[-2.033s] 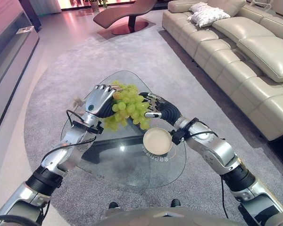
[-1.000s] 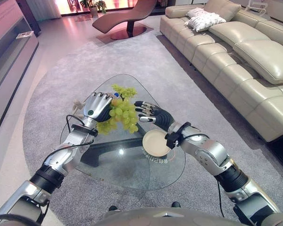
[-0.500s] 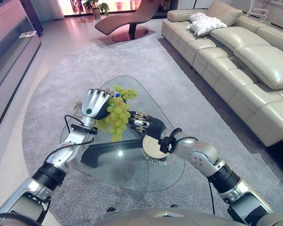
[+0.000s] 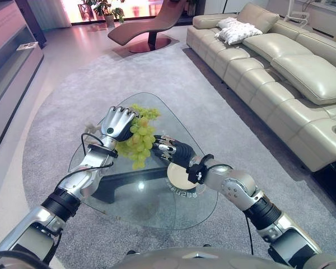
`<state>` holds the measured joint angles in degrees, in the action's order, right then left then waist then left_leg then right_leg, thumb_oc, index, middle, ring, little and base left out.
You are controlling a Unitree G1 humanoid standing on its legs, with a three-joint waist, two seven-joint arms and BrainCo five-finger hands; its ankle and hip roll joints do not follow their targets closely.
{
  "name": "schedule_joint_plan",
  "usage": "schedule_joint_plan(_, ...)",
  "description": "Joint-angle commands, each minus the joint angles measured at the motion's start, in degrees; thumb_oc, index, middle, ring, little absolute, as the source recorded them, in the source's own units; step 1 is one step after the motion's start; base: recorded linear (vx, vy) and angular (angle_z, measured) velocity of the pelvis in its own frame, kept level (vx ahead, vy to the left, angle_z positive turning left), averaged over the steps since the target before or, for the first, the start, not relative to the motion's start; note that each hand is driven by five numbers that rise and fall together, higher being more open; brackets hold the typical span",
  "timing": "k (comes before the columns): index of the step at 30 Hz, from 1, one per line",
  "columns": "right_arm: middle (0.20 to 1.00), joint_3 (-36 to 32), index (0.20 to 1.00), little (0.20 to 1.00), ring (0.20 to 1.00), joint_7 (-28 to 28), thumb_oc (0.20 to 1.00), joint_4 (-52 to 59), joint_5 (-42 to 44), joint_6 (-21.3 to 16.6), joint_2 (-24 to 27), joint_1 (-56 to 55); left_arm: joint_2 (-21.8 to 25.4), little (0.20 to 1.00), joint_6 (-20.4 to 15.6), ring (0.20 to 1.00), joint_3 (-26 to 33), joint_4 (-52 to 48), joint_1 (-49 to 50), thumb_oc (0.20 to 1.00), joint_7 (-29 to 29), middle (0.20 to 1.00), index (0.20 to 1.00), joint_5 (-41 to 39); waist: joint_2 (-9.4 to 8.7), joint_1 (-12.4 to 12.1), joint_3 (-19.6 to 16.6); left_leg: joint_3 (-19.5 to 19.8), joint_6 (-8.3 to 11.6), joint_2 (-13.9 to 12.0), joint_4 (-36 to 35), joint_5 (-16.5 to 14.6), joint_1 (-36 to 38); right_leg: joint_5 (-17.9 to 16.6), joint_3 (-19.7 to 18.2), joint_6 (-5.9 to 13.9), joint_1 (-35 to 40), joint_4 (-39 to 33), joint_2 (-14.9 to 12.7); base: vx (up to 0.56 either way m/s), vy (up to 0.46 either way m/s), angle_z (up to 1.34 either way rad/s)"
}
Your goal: Pick up fruits into the plate
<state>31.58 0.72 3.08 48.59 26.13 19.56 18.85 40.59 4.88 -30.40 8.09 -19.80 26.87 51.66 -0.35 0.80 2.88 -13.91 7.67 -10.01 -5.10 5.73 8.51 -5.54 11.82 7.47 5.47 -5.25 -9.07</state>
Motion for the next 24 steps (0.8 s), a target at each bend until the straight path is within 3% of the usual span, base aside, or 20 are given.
schedule_joint_plan(1, 1.000, 0.5, 1.000, 1.000, 1.000, 1.5, 1.000, 4.1, -0.5, -5.3, -4.1, 5.9, 0.5, 0.200, -0.3, 0.200, -1.1, 1.4, -8.5, 0.200, 0.9, 0.200, 0.200, -0.8, -0.73, 0.0, 1.3, 1.4, -1.58, 0.1, 1.8, -4.9, -0.7, 4.6, 2.6, 2.03, 2.3, 3.6, -3.1, 0.00, 0.000, 0.00)
schedule_joint_plan(12, 1.000, -0.2, 1.000, 1.000, 1.000, 3.1, 1.000, 4.8, -7.9, -7.1, -4.2, 6.7, -0.9, 0.200, -2.0, 0.200, -0.5, 2.8, -7.0, 0.200, 0.5, 0.200, 0.200, -1.7, -0.79, -0.3, 1.4, 0.9, -1.63, 0.0, 1.8, -4.8, -0.5, 4.9, 3.3, 1.96, 2.6, 4.0, -3.3, 0.00, 0.000, 0.00)
schedule_joint_plan(17, 1.000, -2.1, 1.000, 1.000, 1.000, 4.6, 1.000, 6.5, -13.8, -9.4, -1.5, 6.6, 0.5, 0.200, -5.4, 0.200, 2.2, 3.5, -5.7, 0.200, 3.3, 0.200, 0.200, -4.7, -0.77, -0.3, 1.4, 0.5, -1.44, -0.1, 1.7, -4.7, -0.4, 4.8, 3.5, 1.94, 2.7, 3.8, -3.4, 0.00, 0.000, 0.00)
schedule_joint_plan(24, 1.000, -5.6, 1.000, 1.000, 1.000, 7.9, 1.000, 8.6, -13.7, -8.5, 2.8, 5.1, 2.8, 0.200, -8.2, 0.200, 7.9, 2.1, -2.7, 0.200, 5.7, 0.200, 0.200, -4.7, -0.90, -0.6, 1.7, 0.7, -1.28, -0.1, 2.1, -4.7, -0.8, 4.8, 3.8, 1.85, 2.6, 4.2, -3.5, 0.00, 0.000, 0.00)
